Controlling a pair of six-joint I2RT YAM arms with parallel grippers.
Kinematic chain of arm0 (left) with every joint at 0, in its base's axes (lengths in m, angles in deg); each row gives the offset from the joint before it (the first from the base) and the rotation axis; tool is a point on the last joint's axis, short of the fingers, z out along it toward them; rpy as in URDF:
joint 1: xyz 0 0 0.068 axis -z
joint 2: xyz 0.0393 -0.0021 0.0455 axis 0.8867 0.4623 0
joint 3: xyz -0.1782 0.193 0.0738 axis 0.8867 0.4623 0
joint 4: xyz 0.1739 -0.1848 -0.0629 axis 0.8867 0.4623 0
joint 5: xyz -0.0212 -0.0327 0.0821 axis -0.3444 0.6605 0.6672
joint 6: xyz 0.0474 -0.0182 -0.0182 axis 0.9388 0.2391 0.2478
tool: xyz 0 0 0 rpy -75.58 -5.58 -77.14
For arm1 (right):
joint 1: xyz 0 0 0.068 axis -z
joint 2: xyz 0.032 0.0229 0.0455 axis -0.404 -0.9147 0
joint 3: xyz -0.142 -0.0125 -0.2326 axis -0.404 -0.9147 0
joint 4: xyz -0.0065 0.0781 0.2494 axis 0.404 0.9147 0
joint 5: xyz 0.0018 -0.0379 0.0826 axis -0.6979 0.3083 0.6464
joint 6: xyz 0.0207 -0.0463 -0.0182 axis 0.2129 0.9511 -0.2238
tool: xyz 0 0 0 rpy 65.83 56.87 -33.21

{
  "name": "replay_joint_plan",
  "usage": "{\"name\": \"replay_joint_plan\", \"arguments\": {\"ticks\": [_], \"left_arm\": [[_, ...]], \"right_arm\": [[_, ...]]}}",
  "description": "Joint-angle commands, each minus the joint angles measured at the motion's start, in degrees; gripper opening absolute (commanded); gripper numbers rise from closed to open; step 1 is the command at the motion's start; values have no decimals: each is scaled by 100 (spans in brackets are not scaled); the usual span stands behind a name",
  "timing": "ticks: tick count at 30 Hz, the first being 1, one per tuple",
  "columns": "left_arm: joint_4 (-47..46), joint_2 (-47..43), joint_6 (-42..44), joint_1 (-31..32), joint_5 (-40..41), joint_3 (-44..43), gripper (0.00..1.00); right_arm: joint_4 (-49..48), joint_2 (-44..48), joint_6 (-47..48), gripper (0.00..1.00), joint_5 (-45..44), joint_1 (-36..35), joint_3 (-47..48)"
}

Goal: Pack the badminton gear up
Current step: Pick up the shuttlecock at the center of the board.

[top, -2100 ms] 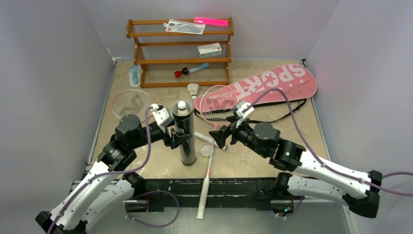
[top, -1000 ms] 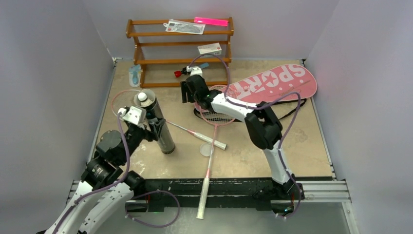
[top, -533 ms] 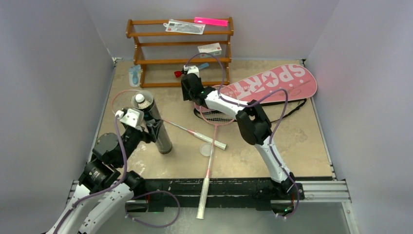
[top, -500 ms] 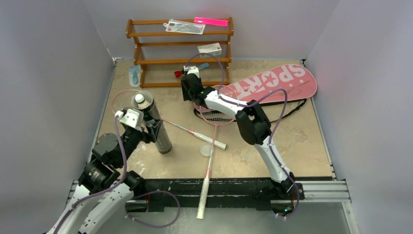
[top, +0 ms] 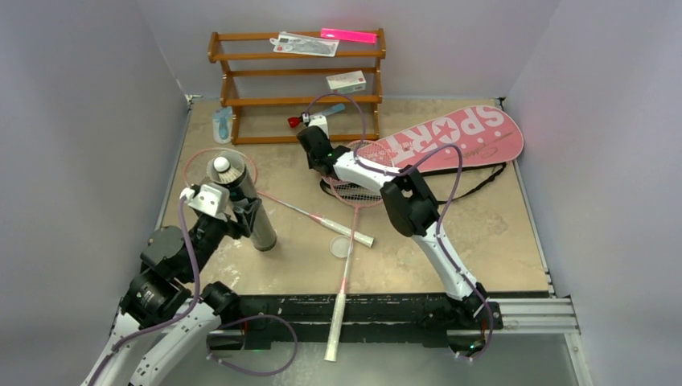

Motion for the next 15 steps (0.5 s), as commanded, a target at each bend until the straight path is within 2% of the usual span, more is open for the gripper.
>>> {"name": "replay_joint_plan", "arguments": {"ticks": [1, 6, 15], "left_arm": [[-83, -42, 73, -12, -71, -447, 25], [206, -46, 71, -14, -159, -677, 25], [109, -169, -482, -11, -851, -506, 24]], "right_arm": [[-37, 201, 107, 28, -29, 22, 213], [-511, 911, 291, 26, 27, 2, -253], [-1048, 3064, 496, 24, 1379, -2, -2047]]}}
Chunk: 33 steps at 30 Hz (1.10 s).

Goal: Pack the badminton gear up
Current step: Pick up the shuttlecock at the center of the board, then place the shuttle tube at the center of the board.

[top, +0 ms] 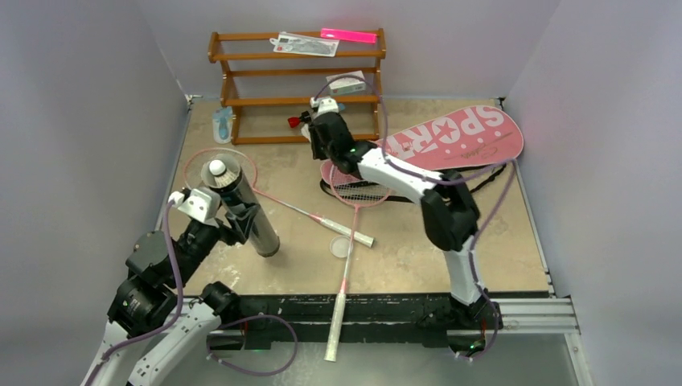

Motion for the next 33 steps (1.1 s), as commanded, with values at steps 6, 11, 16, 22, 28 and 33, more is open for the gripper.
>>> {"name": "replay_joint_plan", "arguments": {"ticks": [6, 11, 16, 22, 28, 33], "left_arm": [[-757, 51, -476, -15, -1213, 325, 23], [-1132, 241, -538, -8, -1635, 669, 23], [-1895, 331, -780, -15, -1807, 1161, 23], [-2813, 898, -1115, -13, -2116, 1447, 22], [-3802, 1596, -1187, -13, -2425, 1525, 21], [-4317, 2104, -1069, -15, -2380, 1549, 21]], "right_arm": [[-587, 2834, 185, 24, 1264, -1, -1795], [-562, 4184, 89, 23, 1623, -7, -2832], [-579, 5509, -1, 22, 1567, -7, -3733], [-46, 6464, -73, 22, 1308, -1, -3990], [315, 7369, -280, 22, 1116, 0, -4320], [778, 7926, -367, 22, 1042, 0, -4482]]}}
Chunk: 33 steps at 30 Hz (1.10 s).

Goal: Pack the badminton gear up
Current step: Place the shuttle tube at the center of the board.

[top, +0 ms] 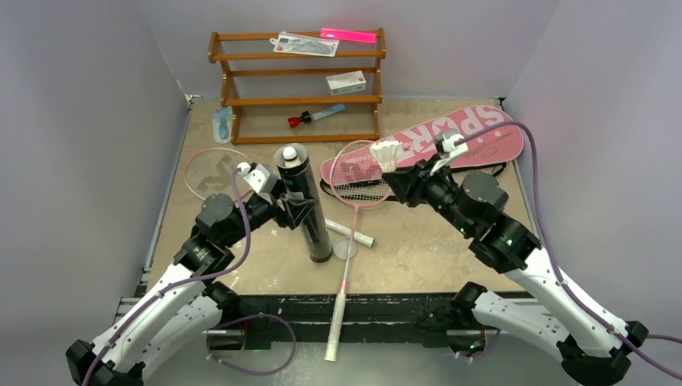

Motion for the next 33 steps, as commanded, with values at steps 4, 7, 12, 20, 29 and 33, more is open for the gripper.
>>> {"name": "replay_joint_plan", "arguments": {"ticks": [4, 7, 12, 20, 29, 33], "left_arm": [[-1240, 529, 112, -9, -67, 78, 21], [-1494, 626, 165, -6, -94, 144, 21], [-1924, 786, 248, 91, -1, 270, 21], [-1750, 777, 914, 652, 505, 328, 35], [-1044, 742, 638, 766, 641, 57, 69], [-754, 548, 437, 766, 709, -31, 80]], "right_arm": [[612, 696, -160, 22, -281, 0, -232], [679, 889, -154, 22, -357, -1, -250], [693, 924, -133, 21, -350, 0, -211], [517, 807, -170, 21, -200, -1, -261], [324, 567, -143, 22, -11, -8, -116], [302, 503, -109, 22, 102, -1, -78]]}}
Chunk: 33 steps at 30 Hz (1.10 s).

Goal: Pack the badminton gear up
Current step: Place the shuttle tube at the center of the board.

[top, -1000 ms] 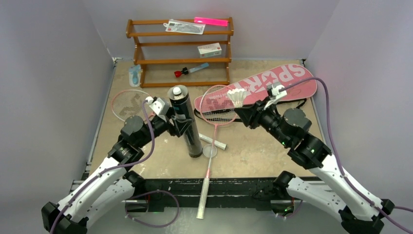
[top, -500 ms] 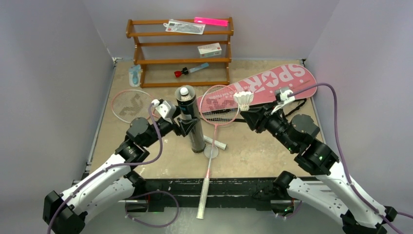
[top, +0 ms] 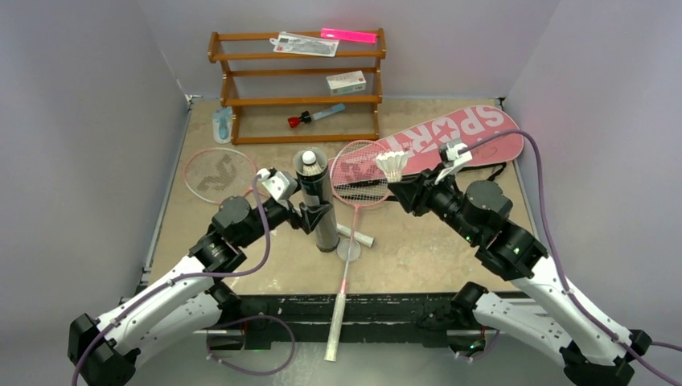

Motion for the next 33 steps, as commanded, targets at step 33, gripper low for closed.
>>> {"name": "replay_joint_plan", "arguments": {"ticks": [33], "left_arm": [[3830, -2502, -2359, 14, 486, -768, 92]], "right_arm": [[1527, -541, 309, 23, 2452, -2, 574]]}}
